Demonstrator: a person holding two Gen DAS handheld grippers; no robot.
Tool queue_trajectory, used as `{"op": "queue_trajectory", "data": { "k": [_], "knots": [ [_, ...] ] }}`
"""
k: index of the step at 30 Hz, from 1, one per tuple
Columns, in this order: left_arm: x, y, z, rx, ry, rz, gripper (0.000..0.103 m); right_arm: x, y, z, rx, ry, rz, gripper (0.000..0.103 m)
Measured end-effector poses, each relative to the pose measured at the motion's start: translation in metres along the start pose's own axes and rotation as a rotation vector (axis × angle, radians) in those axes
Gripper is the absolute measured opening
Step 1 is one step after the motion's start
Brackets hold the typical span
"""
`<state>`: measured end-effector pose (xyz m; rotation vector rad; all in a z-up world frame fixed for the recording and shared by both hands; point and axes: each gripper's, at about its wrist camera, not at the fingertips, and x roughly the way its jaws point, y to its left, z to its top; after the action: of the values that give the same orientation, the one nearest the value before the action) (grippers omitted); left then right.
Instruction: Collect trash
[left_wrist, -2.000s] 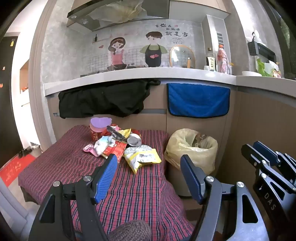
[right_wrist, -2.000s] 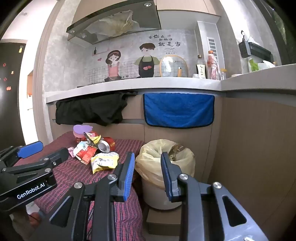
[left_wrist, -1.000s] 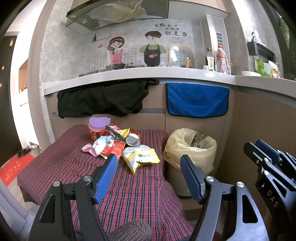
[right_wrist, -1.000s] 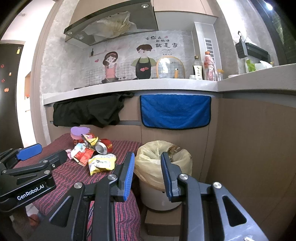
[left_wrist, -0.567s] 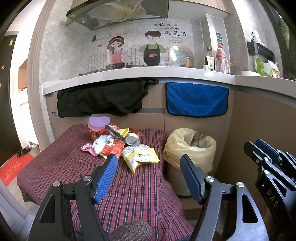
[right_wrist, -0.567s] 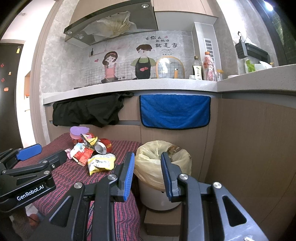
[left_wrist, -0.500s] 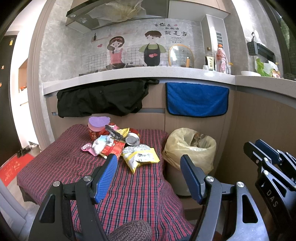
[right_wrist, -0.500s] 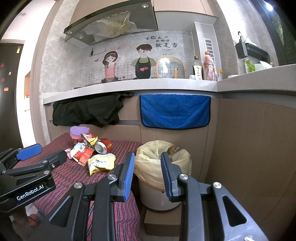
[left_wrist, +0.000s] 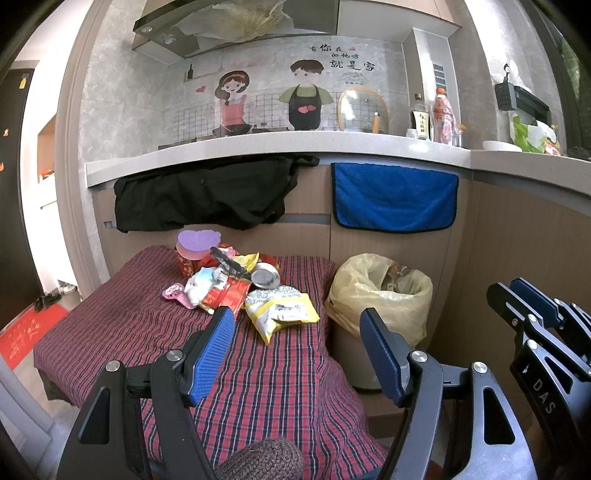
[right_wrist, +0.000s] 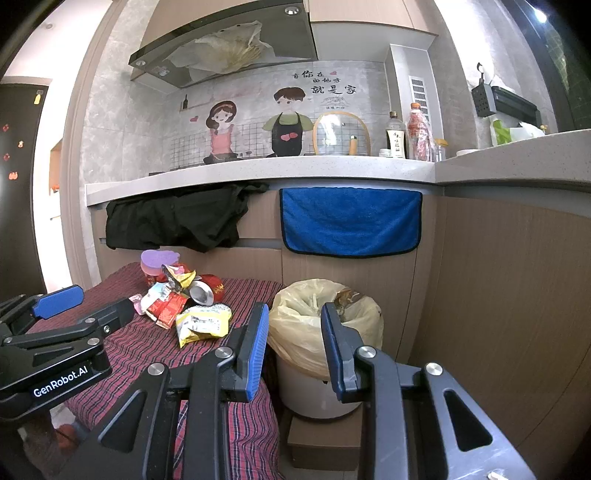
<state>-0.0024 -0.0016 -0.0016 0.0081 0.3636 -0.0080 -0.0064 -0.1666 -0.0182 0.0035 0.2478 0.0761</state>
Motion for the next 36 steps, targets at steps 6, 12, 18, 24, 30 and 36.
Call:
{"op": "queue_trajectory", "data": {
  "k": [6,12,18,24,30,36],
  "knots": [
    [0.0,0.0,0.0,0.0,0.0,0.0,0.07,0.0,0.0,0.0,0.001,0.0,0.0,0.028],
    [0.003,-0.001,-0.002,-0.001,0.002,0.001,0.07,0.001,0.0,0.0,0.0,0.001,0.0,0.028],
    [0.002,-0.001,-0.002,-0.001,0.002,0.001,0.07,0.001,0.0,0.0,0.0,0.0,-0.001,0.028],
    [0.008,-0.002,-0.01,-0.006,0.007,0.004,0.07,0.0,0.0,0.0,-0.001,0.002,0.0,0.028],
    [0.008,-0.002,-0.011,-0.006,0.008,0.005,0.07,0.001,0.0,0.0,0.0,0.002,0.001,0.028],
    [0.011,0.0,-0.014,-0.01,0.017,0.007,0.07,0.002,0.0,0.0,0.0,0.004,0.0,0.028]
  ]
}}
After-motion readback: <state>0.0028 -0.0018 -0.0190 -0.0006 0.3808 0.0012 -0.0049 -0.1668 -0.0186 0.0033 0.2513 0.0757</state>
